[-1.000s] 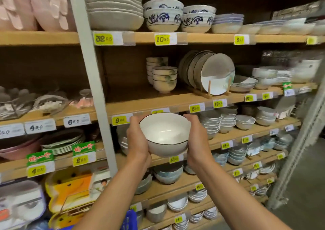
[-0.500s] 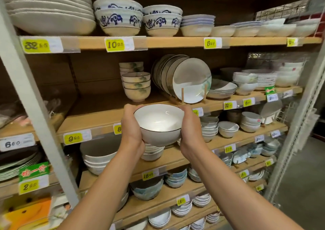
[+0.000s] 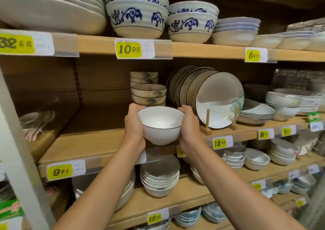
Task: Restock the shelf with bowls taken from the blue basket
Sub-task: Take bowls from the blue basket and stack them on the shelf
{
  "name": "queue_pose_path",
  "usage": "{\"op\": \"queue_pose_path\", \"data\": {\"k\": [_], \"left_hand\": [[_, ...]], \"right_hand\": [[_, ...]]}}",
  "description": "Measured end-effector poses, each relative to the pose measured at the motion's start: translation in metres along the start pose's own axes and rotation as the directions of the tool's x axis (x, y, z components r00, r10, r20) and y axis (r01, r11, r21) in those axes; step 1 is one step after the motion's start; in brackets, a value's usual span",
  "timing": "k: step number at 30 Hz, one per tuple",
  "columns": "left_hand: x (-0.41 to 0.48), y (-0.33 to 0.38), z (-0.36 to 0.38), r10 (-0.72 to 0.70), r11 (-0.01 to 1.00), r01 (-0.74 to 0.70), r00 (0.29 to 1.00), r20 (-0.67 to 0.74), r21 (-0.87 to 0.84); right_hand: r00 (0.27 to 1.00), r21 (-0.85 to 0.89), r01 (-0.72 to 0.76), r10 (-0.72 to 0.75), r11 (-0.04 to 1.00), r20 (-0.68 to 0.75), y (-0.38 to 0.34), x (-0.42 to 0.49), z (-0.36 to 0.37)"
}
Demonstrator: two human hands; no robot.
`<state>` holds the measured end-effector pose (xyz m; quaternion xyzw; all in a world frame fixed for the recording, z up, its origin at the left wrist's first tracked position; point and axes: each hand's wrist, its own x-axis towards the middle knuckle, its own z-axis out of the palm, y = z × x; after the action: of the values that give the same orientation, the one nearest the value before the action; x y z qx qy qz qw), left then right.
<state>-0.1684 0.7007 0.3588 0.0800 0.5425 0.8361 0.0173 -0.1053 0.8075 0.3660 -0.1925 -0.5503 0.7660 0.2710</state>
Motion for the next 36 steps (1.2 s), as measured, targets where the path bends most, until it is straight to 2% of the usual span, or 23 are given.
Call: {"op": "queue_pose_path", "data": {"k": [9, 15, 22, 24, 26, 28, 30, 33, 36], "left_hand": [[0.038, -0.024, -0.001, -0.071, 0.997, 0.073, 0.995, -0.067, 0.038], [0.038, -0.027, 0.002, -0.053, 0.995, 0.062, 0.993, -0.109, 0.077], [0.027, -0.032, -0.003, 0.039, 0.988, -0.012, 0.985, -0.169, 0.157], [0.032, -0.027, -0.003, 0.004, 0.991, 0.023, 0.98, -0.201, 0.134], [0.037, -0.022, -0.001, -0.054, 0.991, 0.073, 0.985, -0.165, 0.111], [0.037, -0.022, 0.001, -0.059, 0.991, 0.071, 0.993, -0.105, 0.114], [0.033, -0.028, 0.002, -0.023, 0.992, 0.034, 0.996, -0.091, 0.118], [0.027, -0.034, -0.002, 0.031, 0.99, -0.022, 0.998, -0.061, 0.142], [0.031, -0.028, -0.004, 0.012, 0.99, 0.0, 0.996, -0.087, 0.138]], "right_hand": [[0.998, 0.005, -0.055, 0.054, 0.998, 0.028, 0.022, 0.05, 0.008], [0.99, -0.013, -0.073, 0.074, 0.997, 0.12, 0.029, 0.073, 0.004], [0.953, -0.095, -0.138, 0.158, 0.986, 0.26, 0.018, 0.094, 0.001], [0.967, -0.135, -0.087, 0.116, 0.987, 0.225, 0.019, 0.094, -0.003], [0.979, -0.151, 0.062, -0.03, 0.987, 0.204, 0.025, 0.084, -0.007], [0.946, -0.199, 0.227, -0.168, 0.953, 0.277, 0.033, 0.071, -0.006], [0.929, -0.248, 0.279, -0.195, 0.928, 0.316, 0.038, 0.071, -0.002], [0.942, -0.238, 0.163, -0.08, 0.958, 0.325, 0.028, 0.084, 0.001], [0.95, -0.145, 0.063, -0.015, 0.987, 0.311, 0.021, 0.091, -0.005]]}}
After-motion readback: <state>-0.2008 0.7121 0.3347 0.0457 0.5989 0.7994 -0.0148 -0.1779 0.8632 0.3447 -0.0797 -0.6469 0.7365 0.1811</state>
